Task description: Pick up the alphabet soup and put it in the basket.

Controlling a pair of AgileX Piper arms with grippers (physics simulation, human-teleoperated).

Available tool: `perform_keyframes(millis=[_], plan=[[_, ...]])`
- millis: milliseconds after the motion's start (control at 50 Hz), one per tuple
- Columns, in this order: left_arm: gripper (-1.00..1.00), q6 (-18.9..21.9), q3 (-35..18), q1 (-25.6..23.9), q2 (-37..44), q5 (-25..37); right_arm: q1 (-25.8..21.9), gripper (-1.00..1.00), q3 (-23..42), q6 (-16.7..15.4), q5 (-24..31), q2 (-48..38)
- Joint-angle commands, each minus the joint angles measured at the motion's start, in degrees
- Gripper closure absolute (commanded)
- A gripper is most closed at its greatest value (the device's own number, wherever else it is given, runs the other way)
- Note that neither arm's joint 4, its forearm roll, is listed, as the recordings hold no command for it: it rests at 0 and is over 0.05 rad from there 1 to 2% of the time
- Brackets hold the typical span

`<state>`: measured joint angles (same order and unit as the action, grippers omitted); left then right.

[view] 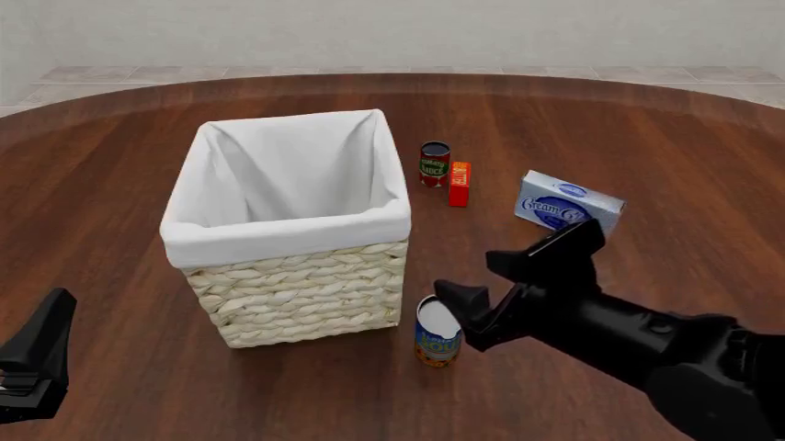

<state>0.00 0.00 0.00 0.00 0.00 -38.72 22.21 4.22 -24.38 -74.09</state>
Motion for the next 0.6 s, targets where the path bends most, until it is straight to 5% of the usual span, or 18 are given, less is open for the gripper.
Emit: perform_keyframes(millis=[20,600], plan=[[-1.0,0.0,0.0,0.0,0.0,0.0,0.0,-1.0,-0.1,0.1,-0.8,-1.2],[-1.0,0.0,0.0,0.0,0.0,0.0,-0.7,-1.0,0.3,0.5,-2.7,-5.2]])
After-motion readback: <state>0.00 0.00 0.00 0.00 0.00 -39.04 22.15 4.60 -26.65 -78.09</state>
